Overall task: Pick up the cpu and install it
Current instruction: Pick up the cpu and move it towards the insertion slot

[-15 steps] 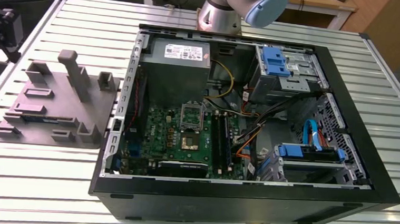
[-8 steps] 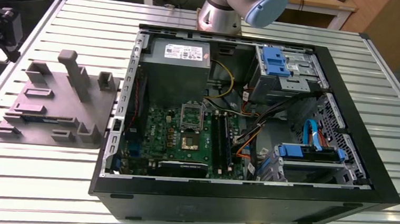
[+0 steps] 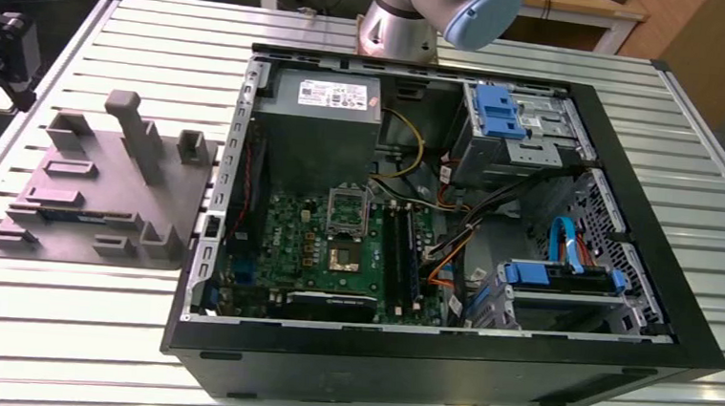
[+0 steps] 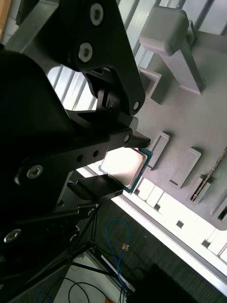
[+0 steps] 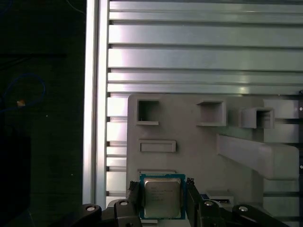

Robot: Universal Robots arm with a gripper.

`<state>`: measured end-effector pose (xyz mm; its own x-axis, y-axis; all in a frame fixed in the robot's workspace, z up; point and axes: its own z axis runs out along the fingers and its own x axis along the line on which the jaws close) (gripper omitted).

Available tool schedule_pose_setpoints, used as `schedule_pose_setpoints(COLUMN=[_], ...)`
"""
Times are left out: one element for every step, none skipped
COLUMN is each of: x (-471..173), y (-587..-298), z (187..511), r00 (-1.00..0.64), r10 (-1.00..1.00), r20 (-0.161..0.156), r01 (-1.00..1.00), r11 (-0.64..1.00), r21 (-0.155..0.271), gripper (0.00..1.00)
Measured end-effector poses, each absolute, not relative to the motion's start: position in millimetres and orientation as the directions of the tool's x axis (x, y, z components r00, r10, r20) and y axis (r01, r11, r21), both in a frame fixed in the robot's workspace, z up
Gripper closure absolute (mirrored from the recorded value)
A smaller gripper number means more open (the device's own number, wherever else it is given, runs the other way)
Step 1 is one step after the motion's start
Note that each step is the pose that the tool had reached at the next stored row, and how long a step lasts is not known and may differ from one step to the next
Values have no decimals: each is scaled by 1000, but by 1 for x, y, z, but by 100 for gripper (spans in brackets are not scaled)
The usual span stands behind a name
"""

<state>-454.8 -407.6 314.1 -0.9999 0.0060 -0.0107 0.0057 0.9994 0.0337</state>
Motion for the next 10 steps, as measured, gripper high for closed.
schedule_pose_setpoints(x=[-455, -455, -455, -455, -455, -455, -455, -455, -455, -455], y=[-408, -408, -408, -408, -408, -408, -408, -408, -408, -408], z=[314, 315, 315, 315, 315, 315, 316, 316, 316, 316], r00=[-1000, -1000, -1000, -1000, -1000, -1000, -1000, -1000, -1000, -1000], r10=[6, 6, 6, 6, 6, 6, 6, 6, 6, 6], r20=[-11, -11, -11, -10, -10, -11, -10, -11, -11, -11], r01=[6, 6, 6, 6, 6, 6, 6, 6, 6, 6], r11=[999, 999, 999, 999, 999, 999, 999, 999, 999, 999], r21=[34, 34, 34, 34, 34, 34, 34, 34, 34, 34], gripper=[53, 53, 53, 53, 53, 53, 53, 53, 53, 53])
